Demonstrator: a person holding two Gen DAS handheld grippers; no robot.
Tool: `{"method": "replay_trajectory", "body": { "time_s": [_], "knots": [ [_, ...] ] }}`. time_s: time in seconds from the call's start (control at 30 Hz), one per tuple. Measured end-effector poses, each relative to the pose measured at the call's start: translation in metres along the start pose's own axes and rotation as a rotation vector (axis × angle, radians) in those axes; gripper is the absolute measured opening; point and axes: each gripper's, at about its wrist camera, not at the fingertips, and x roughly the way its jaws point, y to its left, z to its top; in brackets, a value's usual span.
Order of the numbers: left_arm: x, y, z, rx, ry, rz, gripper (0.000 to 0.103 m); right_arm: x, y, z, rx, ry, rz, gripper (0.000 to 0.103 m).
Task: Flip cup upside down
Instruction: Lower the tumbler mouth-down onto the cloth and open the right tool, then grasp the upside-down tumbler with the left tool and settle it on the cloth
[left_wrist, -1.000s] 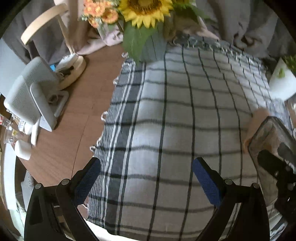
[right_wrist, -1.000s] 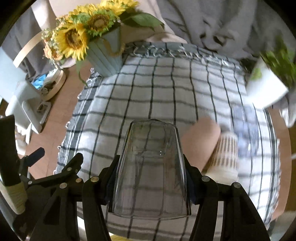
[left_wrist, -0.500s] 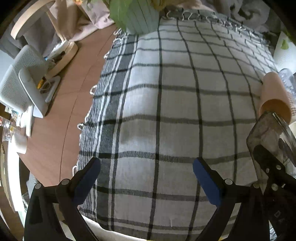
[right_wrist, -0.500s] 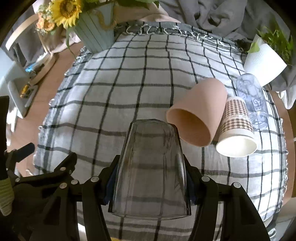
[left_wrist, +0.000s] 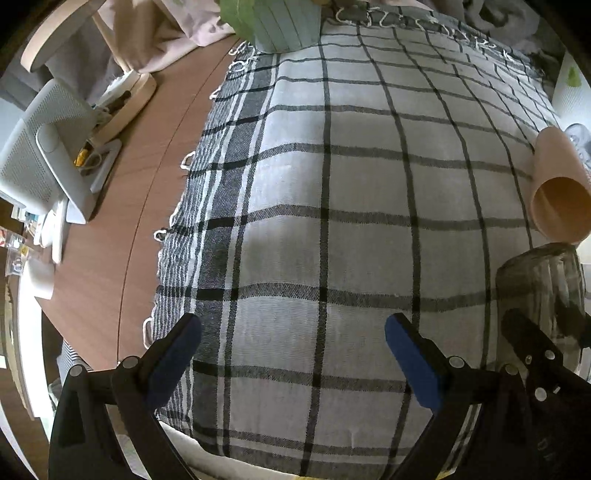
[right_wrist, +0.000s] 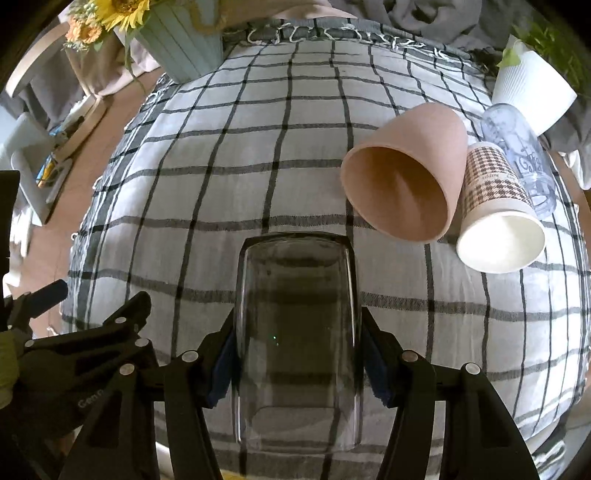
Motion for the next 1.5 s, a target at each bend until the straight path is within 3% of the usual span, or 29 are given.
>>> {"method": "replay_trajectory", "body": {
  "time_s": [0.13,0.4,0.53,0.63,0.67,1.0,1.2,1.4,1.5],
  "knots": [
    [-0.010,0.003,0.004,-0.005,-0.013,-0.001,0.102,-0.014,-0.004,0.000,0.021,-0.028,0.006,0.073],
    [-0.063,-0.015,0.013,0.039,-0.070,-0.112,0.102,-0.098,-0.040,-0.008,0.186,-0.222,-0.022,0.079],
    [-0.077,-0.038,0.024,0.085,-0.065,-0.182,0.102,-0.120,-0.061,-0.003,0.228,-0.256,-0.037,0.080],
    [-0.082,-0.061,0.029,0.109,-0.036,-0.237,0.102,-0.126,-0.079,-0.003,0.254,-0.258,-0.041,0.080],
    [-0.081,-0.062,0.026,0.059,-0.021,-0.293,0.102,-0.126,-0.085,-0.003,0.266,-0.252,-0.045,0.080],
    [-0.044,-0.109,0.048,0.040,0.113,-0.304,0.094,-0.111,-0.134,-0.010,0.347,-0.195,-0.044,0.080],
    [-0.028,-0.120,0.050,0.000,0.166,-0.311,0.082,-0.099,-0.147,-0.010,0.349,-0.148,-0.015,0.080],
    [-0.018,-0.131,0.046,-0.009,0.204,-0.326,0.059,-0.092,-0.155,-0.011,0.335,-0.120,-0.006,0.080],
    [-0.024,-0.135,0.042,0.009,0.186,-0.306,0.058,-0.092,-0.158,-0.012,0.320,-0.116,-0.002,0.080]
  ]
}}
